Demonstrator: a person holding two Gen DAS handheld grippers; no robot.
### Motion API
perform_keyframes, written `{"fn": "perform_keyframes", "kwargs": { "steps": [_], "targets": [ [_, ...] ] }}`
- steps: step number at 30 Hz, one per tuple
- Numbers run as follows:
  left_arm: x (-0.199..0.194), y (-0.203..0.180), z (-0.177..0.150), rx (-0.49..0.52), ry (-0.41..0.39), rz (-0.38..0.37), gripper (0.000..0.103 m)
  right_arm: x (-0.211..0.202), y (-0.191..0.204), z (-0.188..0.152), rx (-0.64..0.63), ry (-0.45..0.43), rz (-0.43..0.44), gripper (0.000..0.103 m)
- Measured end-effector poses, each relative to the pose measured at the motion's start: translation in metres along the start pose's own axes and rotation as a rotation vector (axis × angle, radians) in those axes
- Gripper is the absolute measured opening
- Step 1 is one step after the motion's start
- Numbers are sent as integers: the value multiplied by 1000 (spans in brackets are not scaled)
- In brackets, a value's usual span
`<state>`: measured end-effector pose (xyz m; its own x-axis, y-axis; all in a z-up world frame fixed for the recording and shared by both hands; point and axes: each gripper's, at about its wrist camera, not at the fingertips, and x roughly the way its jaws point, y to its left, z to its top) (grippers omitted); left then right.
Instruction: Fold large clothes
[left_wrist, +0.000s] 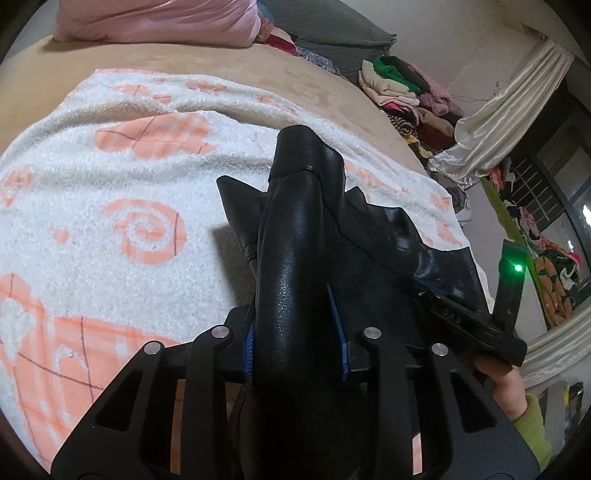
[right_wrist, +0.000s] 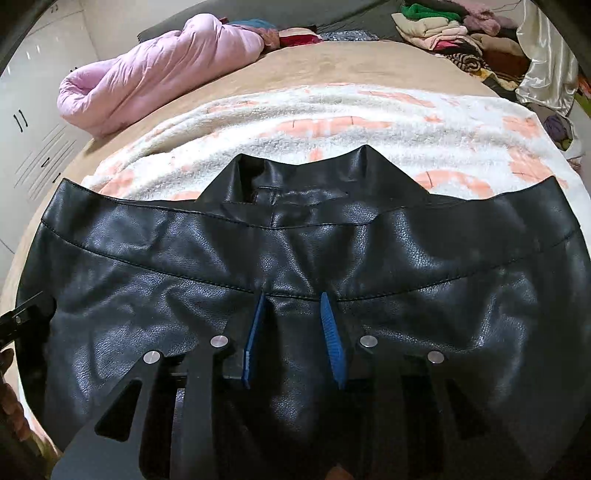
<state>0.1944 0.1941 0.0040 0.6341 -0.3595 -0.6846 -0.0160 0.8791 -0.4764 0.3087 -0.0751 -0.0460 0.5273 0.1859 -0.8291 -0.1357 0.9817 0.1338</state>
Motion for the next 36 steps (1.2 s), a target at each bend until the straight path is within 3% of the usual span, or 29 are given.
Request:
{"fn": "perform_keyframes", "kwargs": {
  "steps": [5, 10, 12, 15, 19, 21, 22, 24, 28, 33, 34, 36],
  "targets": [
    [-2, -2, 1, -4, -5, -3, 23, -29, 2, -4, 14, -24, 60, 32],
    [-2, -7, 2, 14, -8, 13, 23, -96, 22, -53, -75, -153, 86, 41],
    [-2, -8, 2, 18, -8, 16, 23, -98, 21, -74, -74, -138, 62, 45],
    [-2, -8, 1, 19, -8, 7, 23, -69, 16, -96, -76, -41, 57, 52],
    [-4, -11, 1, 34, -11, 11, 23, -84, 20, -97, -92, -85, 88, 54],
    [-3, -9, 3, 26, -4, 1, 23, -114, 40, -105, -181, -197, 142, 69],
    [-3, -8, 3, 15, -1, -7, 23, -125, 57, -111, -256, -234, 161, 84],
    [-2, -5, 4, -9, 7, -24, 23, -129, 90, -124, -389, -247, 165, 88],
    [-6, -4, 5, -31, 12, -59, 23, -108, 151, -149, -656, -253, 57, 88],
    [-11, -8, 6, -31, 7, -84, 23, -90, 204, -173, -898, -373, -108, 88],
    [-11, -8, 7, -30, 7, -86, 23, -84, 210, -174, -924, -380, -156, 85],
    [-12, -9, 8, -35, 8, -97, 23, -74, 214, -171, -940, -383, -233, 62]
  ]
}}
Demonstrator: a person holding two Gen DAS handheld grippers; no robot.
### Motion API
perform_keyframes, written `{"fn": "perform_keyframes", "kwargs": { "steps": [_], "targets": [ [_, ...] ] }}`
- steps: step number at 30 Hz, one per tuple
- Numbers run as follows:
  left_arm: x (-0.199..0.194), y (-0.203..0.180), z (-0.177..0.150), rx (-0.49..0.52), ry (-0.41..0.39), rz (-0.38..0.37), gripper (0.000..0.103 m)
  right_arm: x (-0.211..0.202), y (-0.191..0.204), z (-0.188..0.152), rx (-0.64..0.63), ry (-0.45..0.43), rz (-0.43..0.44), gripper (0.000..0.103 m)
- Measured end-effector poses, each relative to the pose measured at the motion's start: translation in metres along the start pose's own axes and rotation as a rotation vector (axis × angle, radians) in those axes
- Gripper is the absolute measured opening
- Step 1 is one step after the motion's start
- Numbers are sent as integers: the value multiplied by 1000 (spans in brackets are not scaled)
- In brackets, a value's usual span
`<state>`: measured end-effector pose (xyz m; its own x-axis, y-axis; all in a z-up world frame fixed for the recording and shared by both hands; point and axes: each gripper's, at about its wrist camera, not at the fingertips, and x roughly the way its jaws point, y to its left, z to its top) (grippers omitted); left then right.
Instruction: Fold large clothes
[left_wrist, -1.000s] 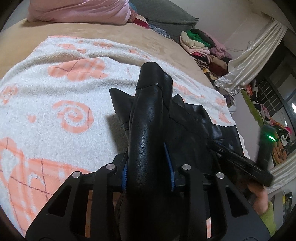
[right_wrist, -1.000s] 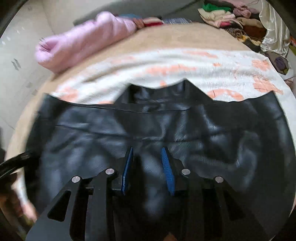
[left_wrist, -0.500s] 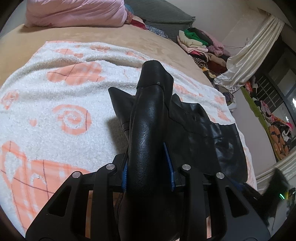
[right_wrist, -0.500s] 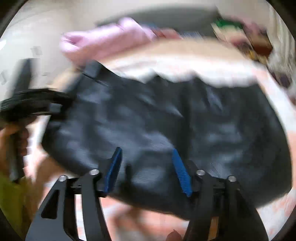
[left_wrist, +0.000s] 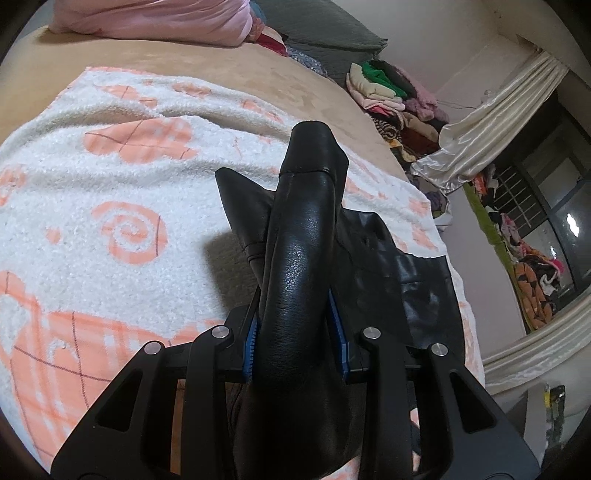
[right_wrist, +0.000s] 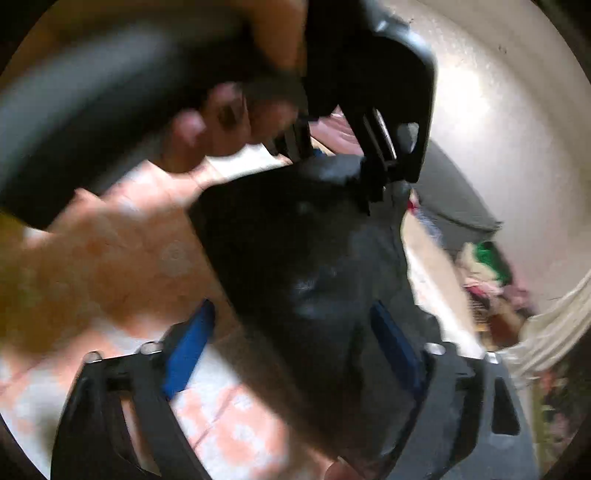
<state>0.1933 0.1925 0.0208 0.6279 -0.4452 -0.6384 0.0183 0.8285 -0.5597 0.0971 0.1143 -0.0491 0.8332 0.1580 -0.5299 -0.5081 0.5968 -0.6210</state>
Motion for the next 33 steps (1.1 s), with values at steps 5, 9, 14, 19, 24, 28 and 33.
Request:
{"fn": "perform_keyframes", "kwargs": {
  "steps": [5, 9, 14, 19, 24, 28, 33],
  "targets": [
    [-5, -10, 6, 0, -8, -42, 23, -16, -22, -1, 61, -70, 22, 29],
    [-16, -37, 12, 19, -39, -75, 21, -37, -59, -1, 131, -143, -11, 23],
    [-21, -99, 20, 79, -67, -88, 21, -72, -108, -21, 207, -205, -57, 18],
    [-14, -171, 22, 177, -81, -94, 23, -94, -152, -44, 300, -227, -92, 18],
    [8, -238, 10, 281, -81, -80, 25, -109, -190, -82, 411, -237, -109, 17],
    [37, -283, -1, 342, -49, -93, 29, -112, -221, -122, 544, -231, -106, 17],
    [72, -327, -19, 386, -8, -85, 41, -110, -246, -175, 776, -206, -9, 17]
  ]
}}
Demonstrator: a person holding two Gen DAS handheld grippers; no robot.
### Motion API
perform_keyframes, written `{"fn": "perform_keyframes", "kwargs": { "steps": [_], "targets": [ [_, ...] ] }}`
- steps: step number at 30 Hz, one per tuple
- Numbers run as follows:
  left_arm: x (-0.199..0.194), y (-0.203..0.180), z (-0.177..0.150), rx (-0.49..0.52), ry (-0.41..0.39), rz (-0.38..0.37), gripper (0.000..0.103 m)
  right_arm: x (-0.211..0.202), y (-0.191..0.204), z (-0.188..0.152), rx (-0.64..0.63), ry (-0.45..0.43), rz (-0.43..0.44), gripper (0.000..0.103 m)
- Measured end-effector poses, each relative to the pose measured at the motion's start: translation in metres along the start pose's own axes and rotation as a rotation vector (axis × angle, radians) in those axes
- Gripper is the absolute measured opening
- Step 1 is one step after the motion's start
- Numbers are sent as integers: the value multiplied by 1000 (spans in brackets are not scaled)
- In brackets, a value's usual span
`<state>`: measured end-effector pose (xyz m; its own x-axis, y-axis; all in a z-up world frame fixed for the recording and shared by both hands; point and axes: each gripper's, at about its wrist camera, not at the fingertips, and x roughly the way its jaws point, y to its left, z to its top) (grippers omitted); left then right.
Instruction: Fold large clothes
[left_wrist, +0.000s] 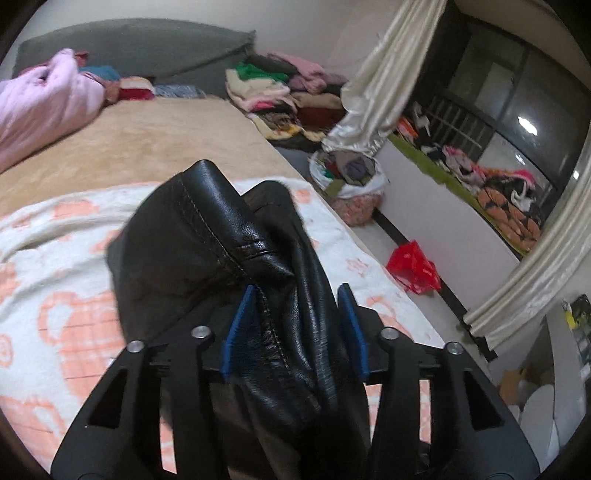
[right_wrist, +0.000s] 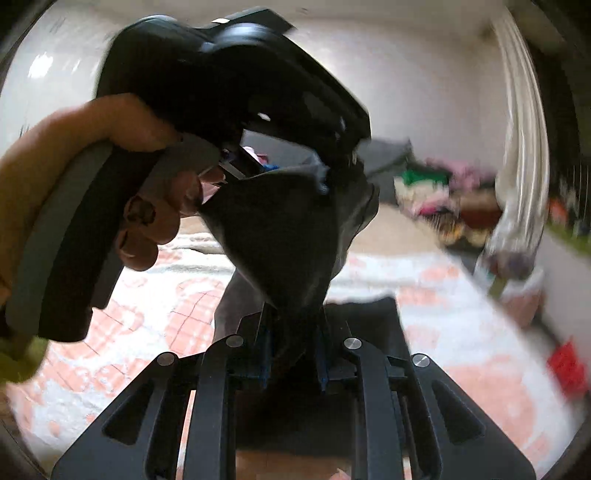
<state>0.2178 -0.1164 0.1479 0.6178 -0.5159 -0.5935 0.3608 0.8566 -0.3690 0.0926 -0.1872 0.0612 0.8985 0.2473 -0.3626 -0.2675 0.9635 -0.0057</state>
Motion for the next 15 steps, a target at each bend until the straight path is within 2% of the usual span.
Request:
{"fn": "perform_keyframes", "kwargs": {
  "steps": [3, 5, 6, 7, 10, 12, 13, 15],
  "targets": [
    [19, -5, -1, -52, 31, -68, 43, 3, -43, -15, 228, 65, 94, 17],
    [24, -3, -4, -72, 35, -64, 44, 16, -69, -32, 398, 135, 170, 17],
    [24, -1, -7, -74, 34, -57, 49, 22, -81, -43, 502, 173, 206, 17],
    [24, 3, -10, -77, 34, -38, 51, 29, -94, -57, 628, 214, 266, 17],
    [19, 27, -32, -93, 32, 62, 55, 34, -106, -87, 840, 279, 360, 18],
    [16, 40, -49, -101, 41, 125, 56, 37, -111, -99, 929, 297, 388, 20],
    [15, 52, -61, -103, 50, 181, 56, 38, -113, -102, 958, 307, 395, 22],
    [17, 74, -84, -120, 77, 258, 56, 41, -116, -105, 990, 334, 396, 35]
  ]
}}
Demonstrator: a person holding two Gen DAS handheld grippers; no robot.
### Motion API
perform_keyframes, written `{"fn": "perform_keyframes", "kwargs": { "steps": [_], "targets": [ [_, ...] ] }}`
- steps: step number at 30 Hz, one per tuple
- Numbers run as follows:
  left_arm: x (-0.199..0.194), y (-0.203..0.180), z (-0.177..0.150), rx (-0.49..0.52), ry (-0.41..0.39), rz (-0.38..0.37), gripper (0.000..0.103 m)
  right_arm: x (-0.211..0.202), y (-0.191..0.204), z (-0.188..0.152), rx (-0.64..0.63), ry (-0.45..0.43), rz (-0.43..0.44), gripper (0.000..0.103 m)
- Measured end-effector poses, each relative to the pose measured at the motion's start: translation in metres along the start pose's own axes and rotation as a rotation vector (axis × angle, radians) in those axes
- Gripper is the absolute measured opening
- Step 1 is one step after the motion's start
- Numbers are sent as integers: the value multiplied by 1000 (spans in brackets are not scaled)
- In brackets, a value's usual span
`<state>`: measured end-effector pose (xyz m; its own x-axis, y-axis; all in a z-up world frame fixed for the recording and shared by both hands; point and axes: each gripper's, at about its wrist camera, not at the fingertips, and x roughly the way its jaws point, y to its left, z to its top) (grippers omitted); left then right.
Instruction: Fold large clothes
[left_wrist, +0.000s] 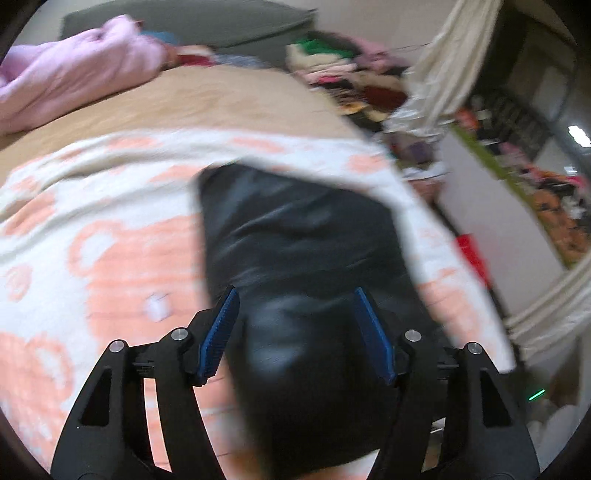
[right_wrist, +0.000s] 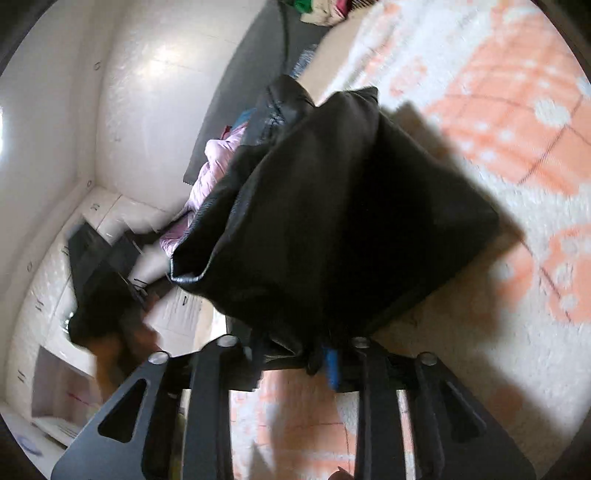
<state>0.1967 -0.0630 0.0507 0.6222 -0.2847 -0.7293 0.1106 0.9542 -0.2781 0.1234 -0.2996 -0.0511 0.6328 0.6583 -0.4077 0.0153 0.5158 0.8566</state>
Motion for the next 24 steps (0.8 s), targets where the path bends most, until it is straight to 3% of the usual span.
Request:
{"fn": "perform_keyframes", "kwargs": {
  "steps": [2, 3, 5, 8, 12, 13, 16, 18, 19, 20, 22, 24],
  "targets": [
    [10, 15, -14, -14, 45, -7, 56, -1, 2, 5, 5, 12, -33, 59],
    [15, 19, -22, -22, 56, -22, 56, -2, 5, 7, 12, 16, -31, 64],
    [15, 21, -27, -8, 45, -29, 56, -8, 13, 22, 47, 1, -17, 92],
    [12, 17, -30, 12, 39, -43, 56, -19, 30, 45, 31, -44, -32, 96],
    [15, 11, -30, 17, 39, -48, 59, 5, 48, 90, -24, 23, -177, 96],
    [14, 11, -31, 19, 38, -51, 59, 16, 54, 92, -30, 67, -199, 95],
    [14, 9, -32, 23, 36, -56, 60, 51, 62, 122, -122, 180, -316, 73],
    [14, 9, -32, 32, 37, -56, 60, 70, 70, 120, -233, 215, -409, 51],
    [14, 8, -33, 36, 40, -56, 60, 76, 81, 121, -310, 220, -439, 28],
    [14, 7, -32, 41, 42, -56, 60, 81, 95, 116, -421, 208, -470, 20],
    [13, 8, -31, 47, 45, -47, 60, 83, 116, 99, -582, 187, -495, 13],
    [11, 12, -28, 39, 38, -43, 61, 78, 131, 99, -621, 179, -381, 11]
  ]
}}
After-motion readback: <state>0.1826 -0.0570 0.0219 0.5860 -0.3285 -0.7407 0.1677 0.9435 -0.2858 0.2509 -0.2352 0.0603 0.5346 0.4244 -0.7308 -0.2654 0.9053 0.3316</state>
